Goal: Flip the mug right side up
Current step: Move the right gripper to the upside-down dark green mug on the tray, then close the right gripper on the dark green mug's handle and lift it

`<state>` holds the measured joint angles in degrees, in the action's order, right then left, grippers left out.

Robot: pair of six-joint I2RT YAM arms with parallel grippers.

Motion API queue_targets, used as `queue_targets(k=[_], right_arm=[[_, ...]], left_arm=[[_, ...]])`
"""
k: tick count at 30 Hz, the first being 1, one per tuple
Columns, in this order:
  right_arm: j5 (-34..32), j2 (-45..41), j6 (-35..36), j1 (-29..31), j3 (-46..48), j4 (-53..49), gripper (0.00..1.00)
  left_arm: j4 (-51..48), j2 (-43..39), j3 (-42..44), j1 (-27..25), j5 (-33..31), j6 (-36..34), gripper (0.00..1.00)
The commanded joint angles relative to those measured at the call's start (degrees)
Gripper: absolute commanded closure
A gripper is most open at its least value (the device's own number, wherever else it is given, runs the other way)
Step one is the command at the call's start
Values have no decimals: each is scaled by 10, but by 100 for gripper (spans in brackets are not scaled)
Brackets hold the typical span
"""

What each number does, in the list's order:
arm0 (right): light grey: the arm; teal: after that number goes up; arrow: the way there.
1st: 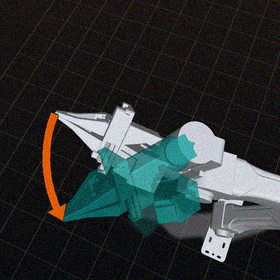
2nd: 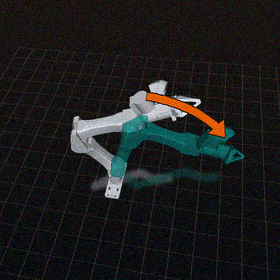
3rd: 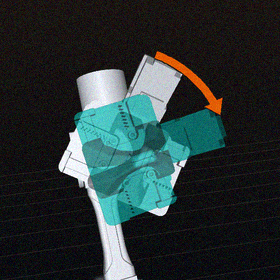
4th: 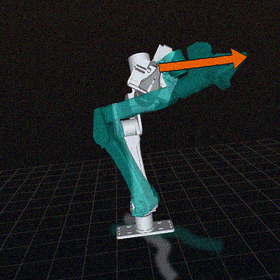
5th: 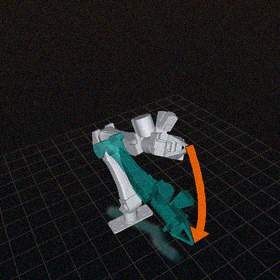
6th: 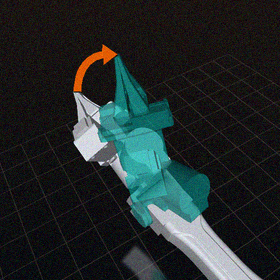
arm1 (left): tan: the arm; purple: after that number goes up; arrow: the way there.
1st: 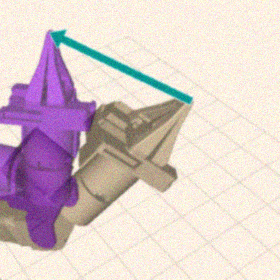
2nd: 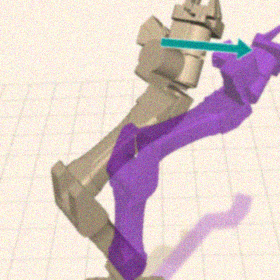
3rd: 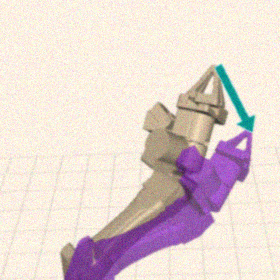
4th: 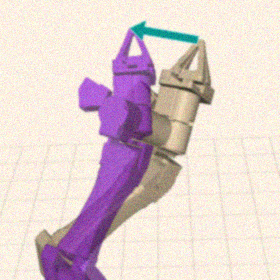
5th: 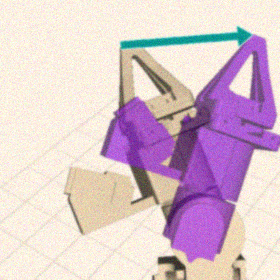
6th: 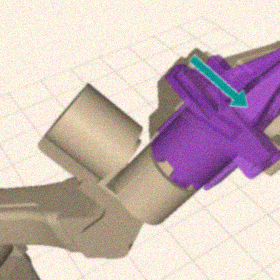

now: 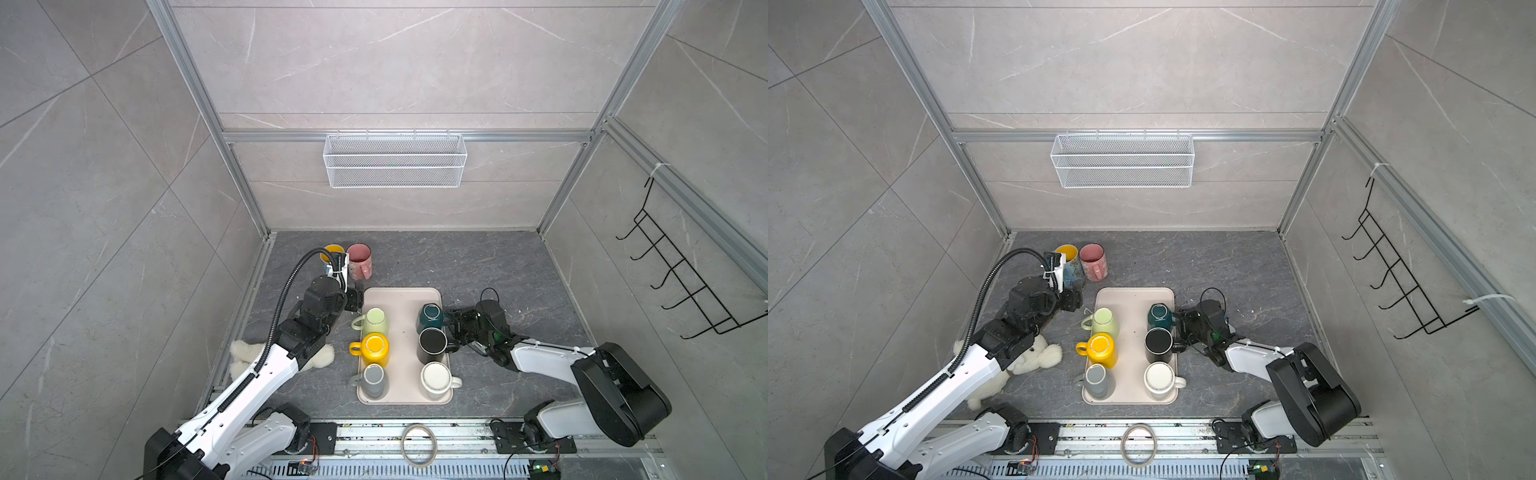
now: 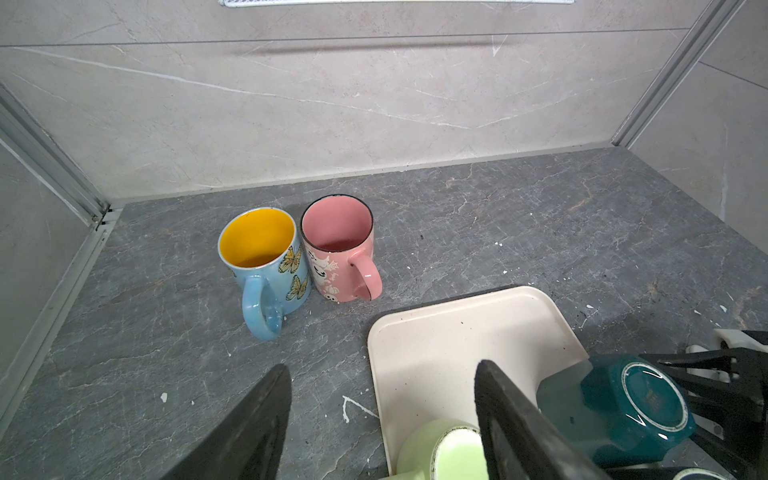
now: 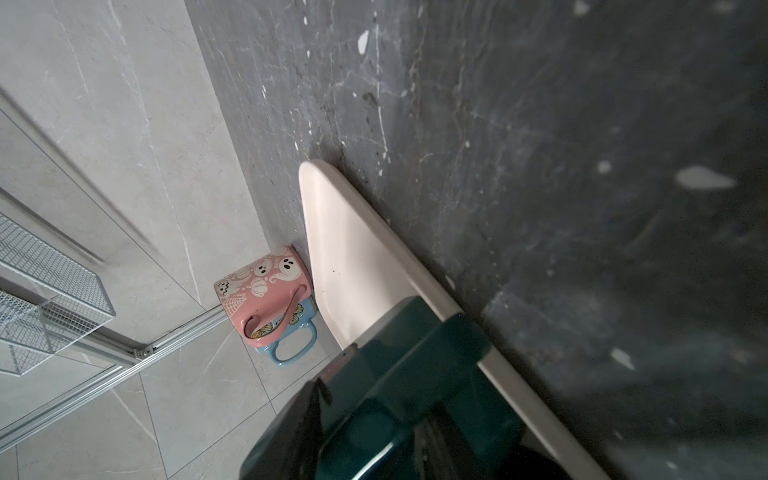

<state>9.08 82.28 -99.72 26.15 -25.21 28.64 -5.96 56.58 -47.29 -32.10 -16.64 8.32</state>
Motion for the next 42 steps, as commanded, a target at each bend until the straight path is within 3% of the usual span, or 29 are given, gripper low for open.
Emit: queue_targets(k=[1, 25, 32, 37, 42], right_arm=[[16, 19, -6, -4, -20, 36, 61], [72, 157, -31, -23, -65, 160, 86], [85, 191, -42, -26, -77, 209, 100], [87, 182, -17, -27, -82, 205, 100], [92, 138, 56, -26, -104, 139, 100]], left_arm=[[17, -15, 0, 1, -16, -13, 28], [11, -12, -3, 2, -34, -33, 28], [8, -12, -3, 2, -39, -37, 27], [8, -10, -6, 2, -38, -37, 27], [7, -9, -7, 2, -35, -36, 27]])
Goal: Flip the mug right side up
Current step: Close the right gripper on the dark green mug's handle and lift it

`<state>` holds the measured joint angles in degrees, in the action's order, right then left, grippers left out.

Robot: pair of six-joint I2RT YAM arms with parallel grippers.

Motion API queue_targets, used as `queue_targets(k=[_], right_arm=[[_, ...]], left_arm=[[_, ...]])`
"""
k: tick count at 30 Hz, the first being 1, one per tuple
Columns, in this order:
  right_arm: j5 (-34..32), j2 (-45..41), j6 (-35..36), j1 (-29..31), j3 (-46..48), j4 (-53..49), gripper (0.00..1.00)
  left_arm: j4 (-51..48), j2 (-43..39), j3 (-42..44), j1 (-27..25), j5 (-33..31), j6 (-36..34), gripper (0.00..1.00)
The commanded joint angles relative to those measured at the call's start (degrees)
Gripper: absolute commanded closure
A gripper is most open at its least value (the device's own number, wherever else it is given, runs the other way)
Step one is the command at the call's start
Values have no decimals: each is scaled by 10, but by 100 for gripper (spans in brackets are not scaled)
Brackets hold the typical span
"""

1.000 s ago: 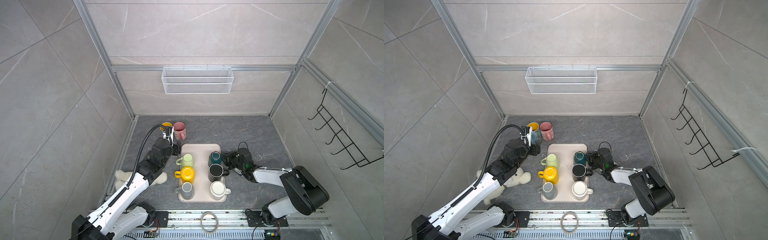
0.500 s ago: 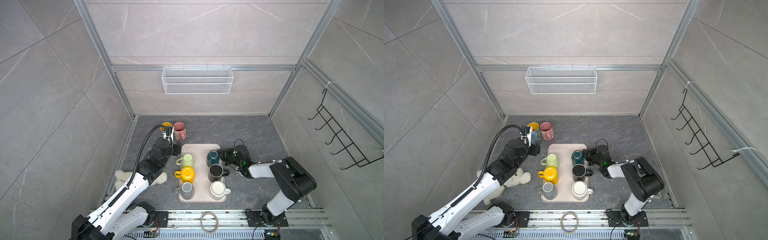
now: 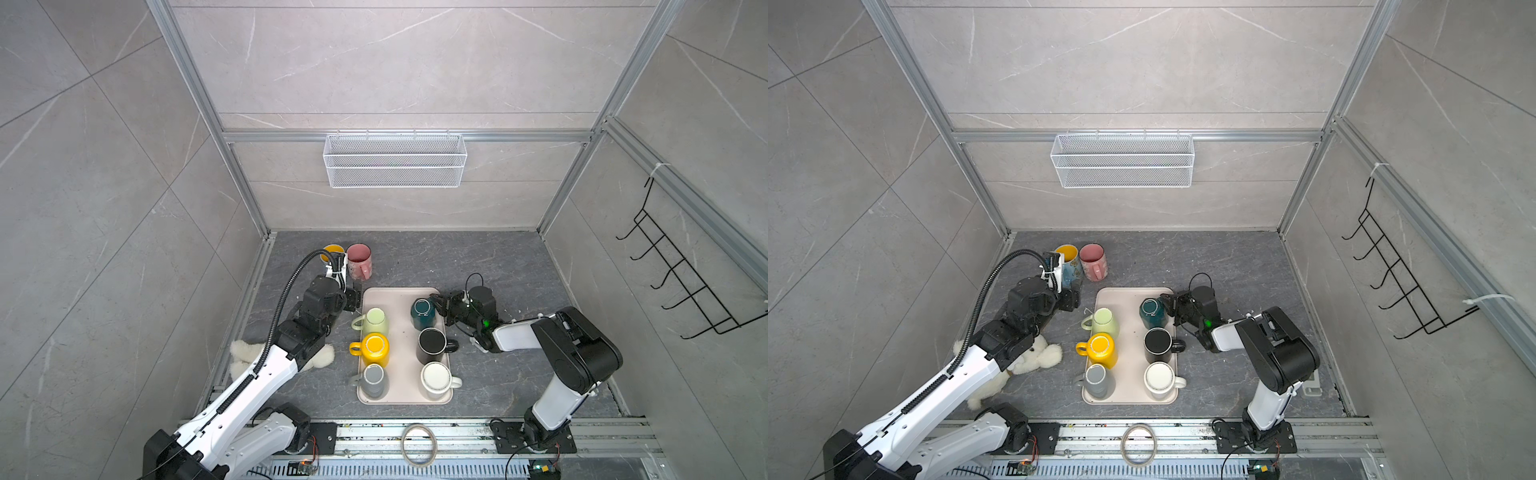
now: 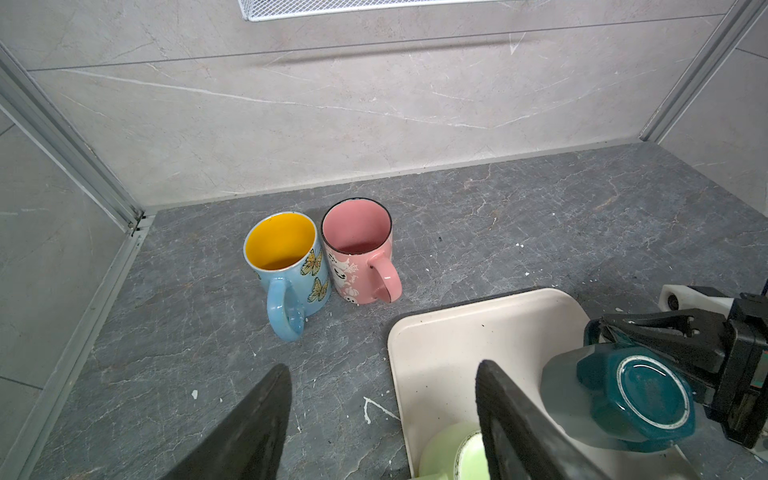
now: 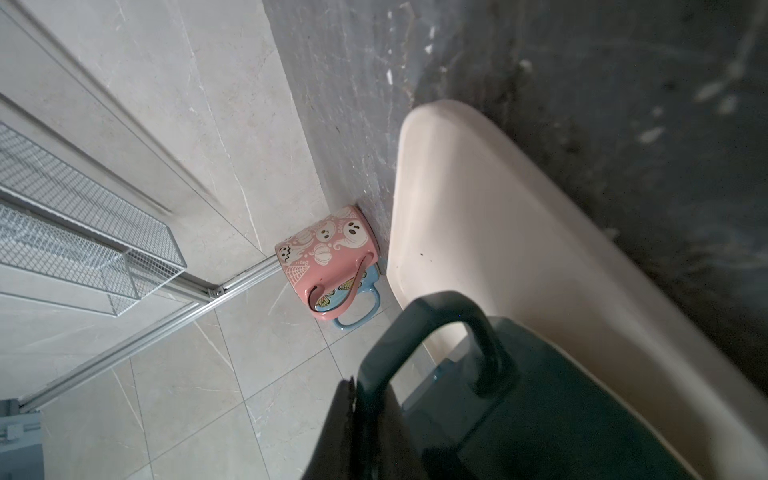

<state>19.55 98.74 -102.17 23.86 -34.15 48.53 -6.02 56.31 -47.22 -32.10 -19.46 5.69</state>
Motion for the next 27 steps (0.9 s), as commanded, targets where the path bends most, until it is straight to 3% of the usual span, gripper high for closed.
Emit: queue_targets(k=[1, 10, 18, 22, 27], right_arm=[[-13, -36, 95, -4, -21, -77, 100], [-47, -140, 277, 2, -83, -259, 100], [-116, -203, 462, 48, -155, -385, 100], [-183, -223, 581, 97, -201, -452, 100], [-323, -237, 765, 183, -268, -539, 100]], left_arm=[[8, -6, -7, 2, -6, -9, 27], [13, 0, -7, 2, -2, -6, 27], [26, 14, -21, 2, 11, 0, 28], [18, 20, -48, 2, 24, -2, 27], [-28, 31, -111, 3, 72, -8, 28]])
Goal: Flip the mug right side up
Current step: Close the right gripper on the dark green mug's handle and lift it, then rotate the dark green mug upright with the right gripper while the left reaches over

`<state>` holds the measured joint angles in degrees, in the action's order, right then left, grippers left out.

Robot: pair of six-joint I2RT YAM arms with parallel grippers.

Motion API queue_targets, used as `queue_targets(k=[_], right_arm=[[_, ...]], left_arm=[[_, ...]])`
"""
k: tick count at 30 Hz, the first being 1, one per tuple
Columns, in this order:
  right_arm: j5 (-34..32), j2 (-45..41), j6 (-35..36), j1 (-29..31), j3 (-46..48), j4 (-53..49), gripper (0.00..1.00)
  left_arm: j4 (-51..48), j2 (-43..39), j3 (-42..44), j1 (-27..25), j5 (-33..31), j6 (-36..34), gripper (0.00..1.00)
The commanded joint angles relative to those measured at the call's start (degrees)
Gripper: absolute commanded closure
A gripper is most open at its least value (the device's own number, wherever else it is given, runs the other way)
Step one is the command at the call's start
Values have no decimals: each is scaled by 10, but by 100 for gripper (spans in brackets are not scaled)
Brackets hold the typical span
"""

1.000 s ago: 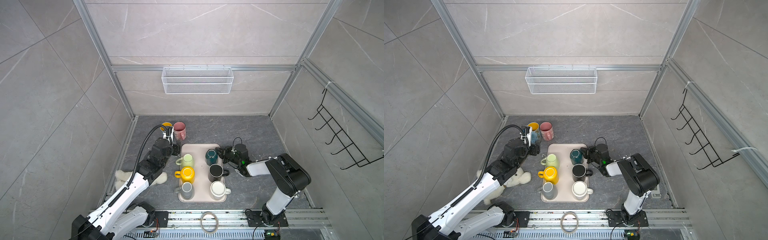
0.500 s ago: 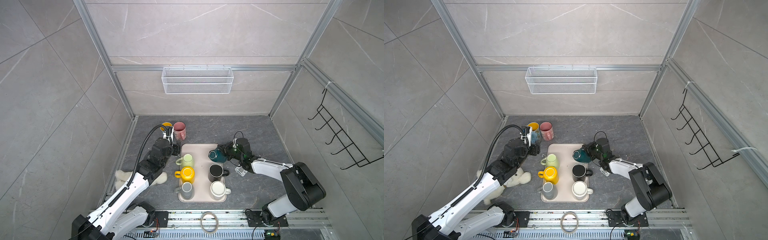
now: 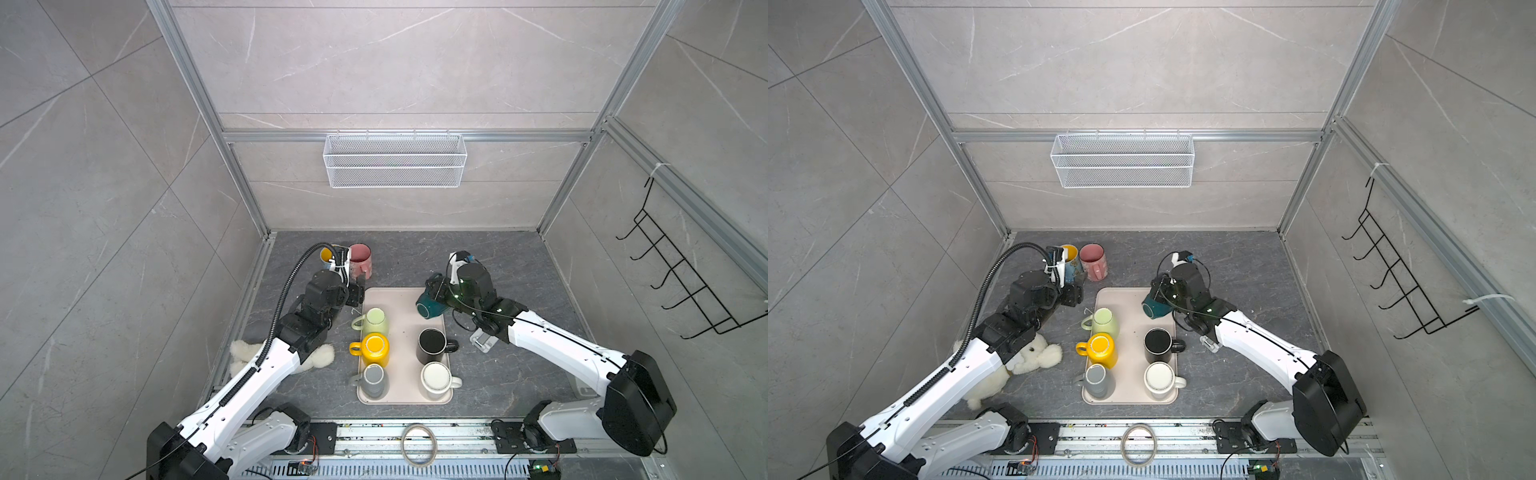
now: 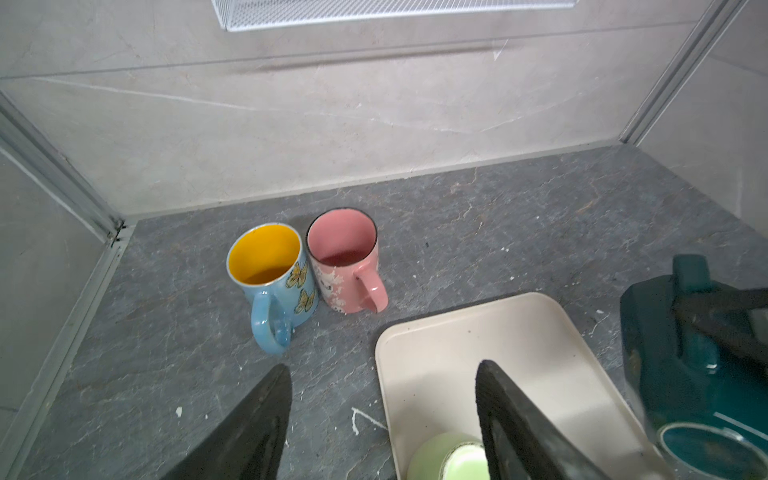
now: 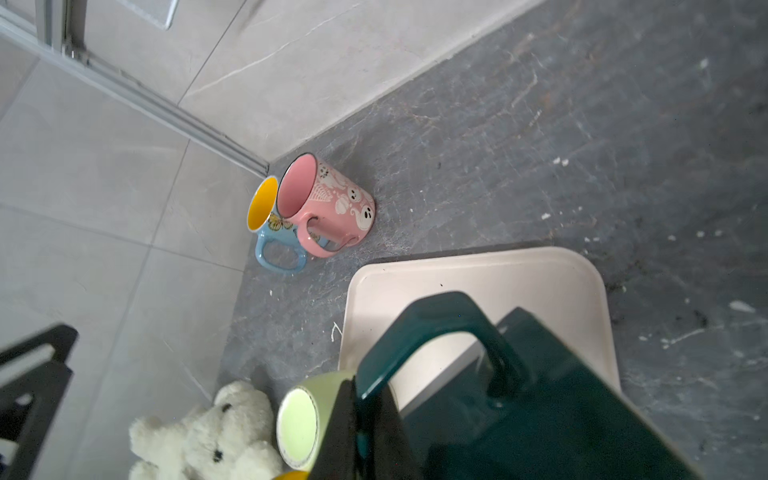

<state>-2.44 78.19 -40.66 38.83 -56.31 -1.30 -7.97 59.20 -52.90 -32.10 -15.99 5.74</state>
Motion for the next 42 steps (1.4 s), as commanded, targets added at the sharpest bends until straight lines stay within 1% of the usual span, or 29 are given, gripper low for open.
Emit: queue_targets(k=[1, 5, 7, 12, 14, 17, 19, 23, 26, 29, 33, 38, 42], right_arm=[[-128, -36, 173, 47, -52, -47, 100], [-199, -64, 295, 93, -47, -26, 100], [-236, -72, 361, 116, -46, -19, 100], [-332, -71, 526, 180, -40, 25, 100], [-356, -66, 597, 203, -28, 60, 100], [-389, -57, 684, 226, -10, 118, 100], [-411, -51, 745, 236, 4, 162, 100], [-445, -29, 866, 249, 26, 250, 100], [-463, -8, 940, 254, 36, 307, 100], [-473, 8, 994, 257, 48, 368, 100], [-474, 18, 1043, 258, 56, 418, 100], [-463, 24, 1081, 262, 60, 443, 100], [-459, 37, 1116, 269, 62, 464, 100]], left_arm=[[-20, 5, -67, 3, 43, -8, 28], [-63, 22, -129, 10, 75, -15, 28], [-82, 29, -159, 18, 102, -15, 27], [-125, 52, -221, 46, 212, 3, 25], [-131, 61, -234, 54, 274, 7, 25], [-133, 71, -242, 62, 364, 7, 24], [-133, 72, -245, 65, 398, 7, 24], [-148, 76, -258, 68, 462, -19, 24], [-158, 80, -268, 68, 492, -38, 24], [-178, 87, -279, 68, 517, -60, 24], [-209, 88, -278, 68, 570, -121, 24], [-246, 98, -281, 68, 571, -165, 24], [-264, 116, -292, 68, 565, -173, 24]])
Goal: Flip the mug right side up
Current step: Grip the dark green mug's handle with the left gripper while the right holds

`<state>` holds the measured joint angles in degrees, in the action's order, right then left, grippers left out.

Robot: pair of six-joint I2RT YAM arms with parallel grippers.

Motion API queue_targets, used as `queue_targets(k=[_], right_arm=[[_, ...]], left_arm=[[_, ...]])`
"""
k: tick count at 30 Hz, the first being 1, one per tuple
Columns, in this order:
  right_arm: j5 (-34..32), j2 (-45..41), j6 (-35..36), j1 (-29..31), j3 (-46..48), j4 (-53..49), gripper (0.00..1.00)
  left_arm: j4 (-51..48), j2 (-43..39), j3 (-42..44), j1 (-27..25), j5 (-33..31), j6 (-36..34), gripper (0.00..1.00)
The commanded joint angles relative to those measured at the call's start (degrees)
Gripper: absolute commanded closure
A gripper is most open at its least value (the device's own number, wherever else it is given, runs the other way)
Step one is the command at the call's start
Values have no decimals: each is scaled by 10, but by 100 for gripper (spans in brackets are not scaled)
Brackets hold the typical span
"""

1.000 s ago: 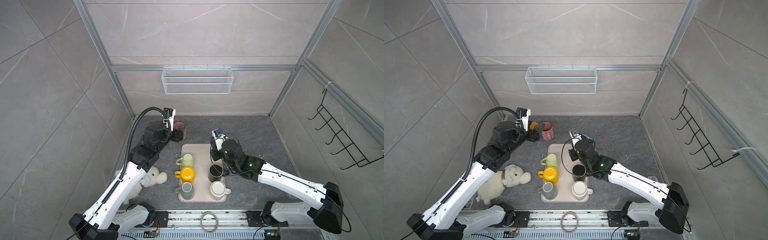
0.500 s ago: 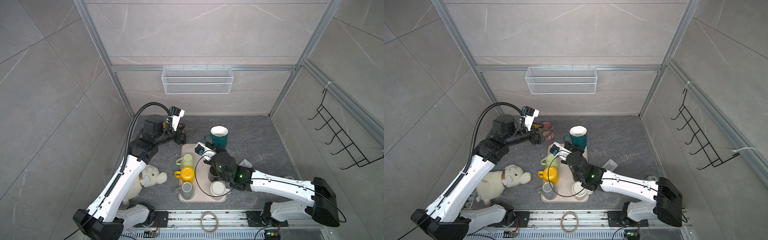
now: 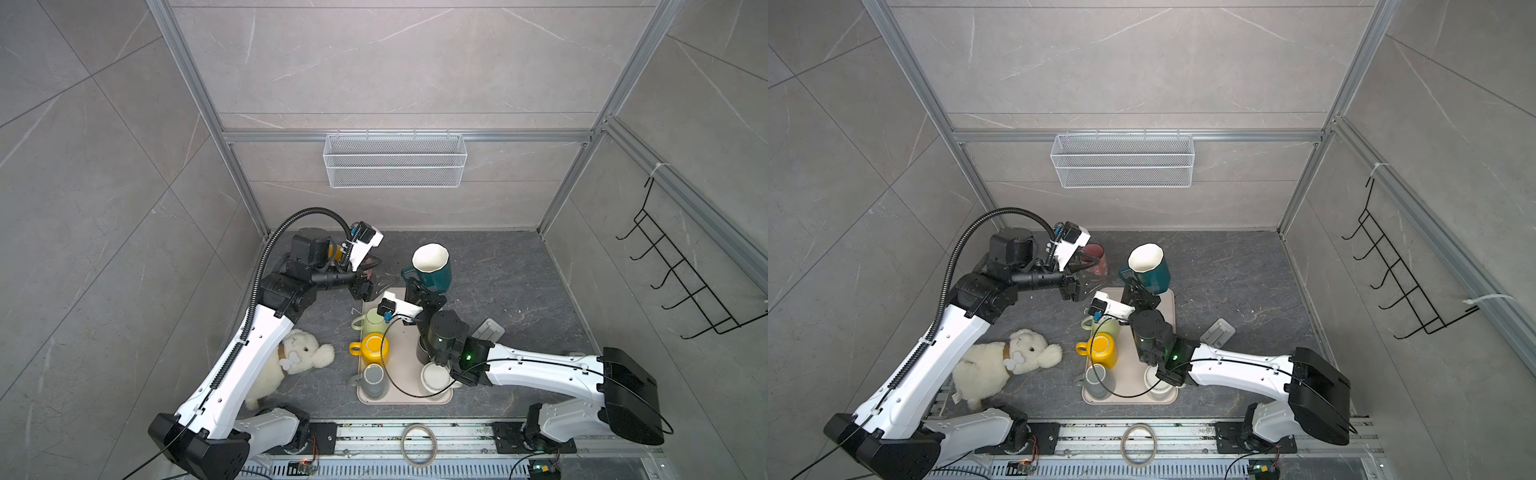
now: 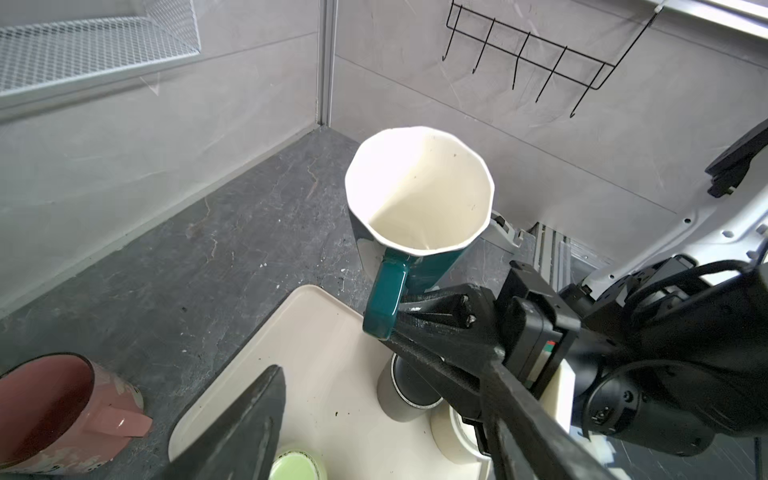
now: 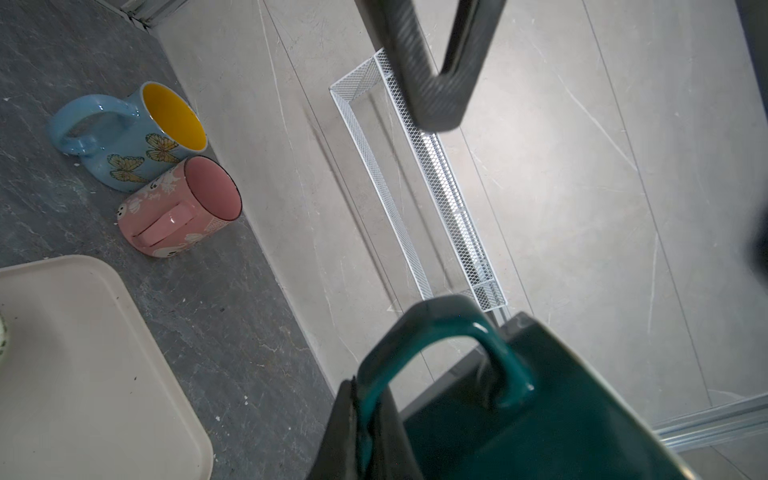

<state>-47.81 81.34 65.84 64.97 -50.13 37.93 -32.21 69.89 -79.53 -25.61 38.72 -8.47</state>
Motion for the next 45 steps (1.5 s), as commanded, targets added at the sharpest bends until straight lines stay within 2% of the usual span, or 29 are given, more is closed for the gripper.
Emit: queue_targets(k=[1, 5, 11, 21, 39, 45], right_arm=[[-5, 9, 57, 8, 1, 79, 100], [2, 14, 58, 10, 1, 79, 100], [8, 13, 60, 11, 0, 85, 100], [19, 22, 57, 12, -7, 96, 100], [37, 43, 52, 12, -24, 132, 100], [37, 54, 50, 12, -26, 148, 100]], left_arm=[[-21, 14, -27, 4, 20, -32, 24], [-19, 29, -32, 3, 35, -30, 25], [-10, 46, -33, 3, 61, -12, 34], [2, 63, -32, 3, 84, 7, 38], [3, 86, -31, 3, 85, 25, 48], [6, 93, -30, 3, 83, 32, 56]])
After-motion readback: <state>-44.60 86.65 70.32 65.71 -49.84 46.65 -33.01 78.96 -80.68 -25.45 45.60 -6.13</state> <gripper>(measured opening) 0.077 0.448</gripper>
